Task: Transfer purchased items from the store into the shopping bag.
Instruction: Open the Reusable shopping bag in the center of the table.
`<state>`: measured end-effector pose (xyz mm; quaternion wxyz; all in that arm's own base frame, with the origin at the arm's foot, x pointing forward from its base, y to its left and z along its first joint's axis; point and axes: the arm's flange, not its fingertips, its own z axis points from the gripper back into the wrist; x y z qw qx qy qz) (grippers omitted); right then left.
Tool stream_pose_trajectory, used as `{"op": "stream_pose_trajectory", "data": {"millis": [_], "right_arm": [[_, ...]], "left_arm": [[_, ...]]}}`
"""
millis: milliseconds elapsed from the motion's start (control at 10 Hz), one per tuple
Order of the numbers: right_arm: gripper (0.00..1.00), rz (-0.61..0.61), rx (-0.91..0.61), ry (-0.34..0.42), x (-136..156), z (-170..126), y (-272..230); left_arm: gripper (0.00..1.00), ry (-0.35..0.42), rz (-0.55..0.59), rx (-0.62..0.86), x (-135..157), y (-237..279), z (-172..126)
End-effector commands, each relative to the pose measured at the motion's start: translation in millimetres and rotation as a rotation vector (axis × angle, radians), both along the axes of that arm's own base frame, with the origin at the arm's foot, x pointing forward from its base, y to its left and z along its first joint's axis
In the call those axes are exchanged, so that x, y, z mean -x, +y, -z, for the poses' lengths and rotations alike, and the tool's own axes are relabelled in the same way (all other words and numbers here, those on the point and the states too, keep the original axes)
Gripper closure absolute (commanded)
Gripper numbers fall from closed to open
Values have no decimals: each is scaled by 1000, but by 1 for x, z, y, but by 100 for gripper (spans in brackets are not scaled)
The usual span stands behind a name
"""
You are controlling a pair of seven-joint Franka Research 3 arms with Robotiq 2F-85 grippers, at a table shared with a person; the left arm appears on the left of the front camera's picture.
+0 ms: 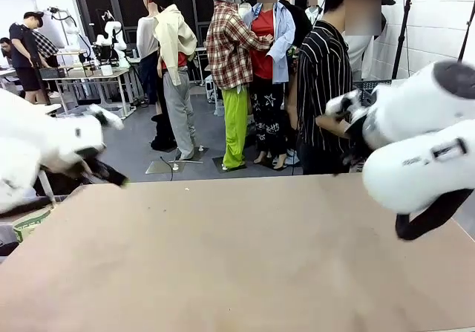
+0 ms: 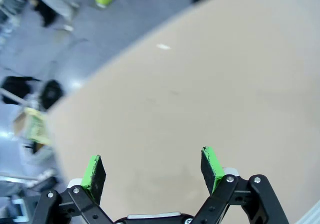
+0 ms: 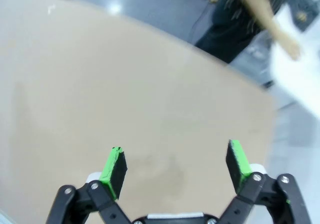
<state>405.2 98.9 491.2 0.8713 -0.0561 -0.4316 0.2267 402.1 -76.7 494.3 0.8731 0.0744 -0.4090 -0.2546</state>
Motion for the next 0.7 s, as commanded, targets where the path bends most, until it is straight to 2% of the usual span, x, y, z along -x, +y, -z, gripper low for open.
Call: {"op": "stream_pose_trajectory", "data": {"millis": [0,100,200,400,600], "right_arm": [[0,221,-14,-151,4,-40,-36],[0,332,-66,-188,9,-62,-84],[0,413,-97,-209,15,-68,-123],[0,598,-153,-185,27,-56,-190],[0,733,-253,-154,50,-24,-235]], "left_arm": [[0,-68,-202,-91,22,47,-37],[0,-59,-301,-61,31,89,-48],[0,-17,-387,-18,39,125,-46],[0,53,-508,119,45,181,-27],[0,116,-582,176,53,203,-2]]}}
